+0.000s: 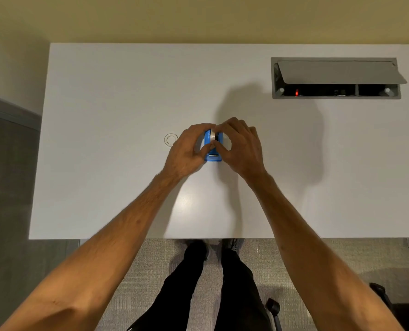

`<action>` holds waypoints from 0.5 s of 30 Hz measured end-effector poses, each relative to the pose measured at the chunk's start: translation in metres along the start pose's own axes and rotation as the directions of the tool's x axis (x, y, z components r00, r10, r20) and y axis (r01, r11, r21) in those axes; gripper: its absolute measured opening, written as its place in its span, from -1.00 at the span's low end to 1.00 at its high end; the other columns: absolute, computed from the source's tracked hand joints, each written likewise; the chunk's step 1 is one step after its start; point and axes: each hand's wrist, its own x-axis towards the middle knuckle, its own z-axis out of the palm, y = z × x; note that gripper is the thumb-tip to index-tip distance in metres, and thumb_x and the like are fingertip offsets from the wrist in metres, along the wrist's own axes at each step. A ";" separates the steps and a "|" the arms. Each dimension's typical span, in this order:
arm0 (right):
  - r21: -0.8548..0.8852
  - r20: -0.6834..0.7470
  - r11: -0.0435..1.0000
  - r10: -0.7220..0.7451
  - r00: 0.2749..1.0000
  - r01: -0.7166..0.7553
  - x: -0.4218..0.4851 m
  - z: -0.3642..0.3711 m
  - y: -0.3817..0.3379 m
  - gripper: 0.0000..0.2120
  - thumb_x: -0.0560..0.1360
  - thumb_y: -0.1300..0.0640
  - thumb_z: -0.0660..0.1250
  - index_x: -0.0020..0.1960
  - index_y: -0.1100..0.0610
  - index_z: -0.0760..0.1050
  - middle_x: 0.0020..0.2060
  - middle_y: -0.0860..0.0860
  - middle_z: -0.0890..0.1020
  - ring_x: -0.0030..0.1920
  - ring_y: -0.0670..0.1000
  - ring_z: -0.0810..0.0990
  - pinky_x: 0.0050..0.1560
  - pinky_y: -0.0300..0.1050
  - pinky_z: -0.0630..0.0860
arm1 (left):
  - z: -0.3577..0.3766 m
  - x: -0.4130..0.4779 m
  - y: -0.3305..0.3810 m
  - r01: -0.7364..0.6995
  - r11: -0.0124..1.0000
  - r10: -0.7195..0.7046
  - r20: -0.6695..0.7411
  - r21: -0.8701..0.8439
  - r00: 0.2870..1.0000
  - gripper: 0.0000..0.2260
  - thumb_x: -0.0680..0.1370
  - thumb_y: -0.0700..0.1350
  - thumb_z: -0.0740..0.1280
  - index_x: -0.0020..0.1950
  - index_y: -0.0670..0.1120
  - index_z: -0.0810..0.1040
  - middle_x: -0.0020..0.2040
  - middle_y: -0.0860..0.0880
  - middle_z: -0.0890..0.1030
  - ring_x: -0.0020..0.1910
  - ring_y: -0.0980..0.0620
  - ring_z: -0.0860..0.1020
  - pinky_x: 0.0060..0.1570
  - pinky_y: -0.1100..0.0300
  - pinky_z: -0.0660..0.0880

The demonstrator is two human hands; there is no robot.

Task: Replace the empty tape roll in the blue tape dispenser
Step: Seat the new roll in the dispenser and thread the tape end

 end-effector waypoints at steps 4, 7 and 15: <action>-0.064 -0.051 0.997 -0.040 0.998 0.037 0.000 0.002 0.000 -0.81 0.56 0.01 0.50 0.11 0.08 0.69 0.05 0.00 0.71 0.02 0.06 0.67 0.03 0.04 0.56 | -0.001 0.001 -0.001 -0.016 1.000 0.016 -0.001 -0.014 1.000 -0.59 0.69 -0.01 0.44 0.54 0.04 0.54 0.46 0.07 0.63 0.45 0.00 0.58 0.49 -0.10 0.53; -0.083 -0.077 0.996 -0.051 0.996 0.045 0.000 0.002 -0.001 -0.83 0.56 0.01 0.51 0.09 0.08 0.71 0.03 0.00 0.74 -0.01 0.06 0.69 0.01 0.04 0.57 | -0.002 0.001 -0.001 -0.018 1.000 0.018 0.006 -0.021 1.000 -0.59 0.69 -0.04 0.45 0.55 0.01 0.54 0.46 0.05 0.63 0.46 0.00 0.58 0.51 -0.09 0.52; -0.094 -0.050 0.995 -0.019 0.999 0.015 0.003 -0.004 -0.011 -0.85 0.55 -0.01 0.53 0.04 0.06 0.75 -0.02 -0.02 0.75 -0.06 0.06 0.69 -0.07 0.02 0.57 | -0.004 0.003 0.001 -0.004 1.000 0.004 0.006 0.021 1.000 -0.58 0.66 -0.09 0.47 0.53 0.02 0.56 0.45 0.04 0.64 0.44 -0.02 0.59 0.50 -0.04 0.52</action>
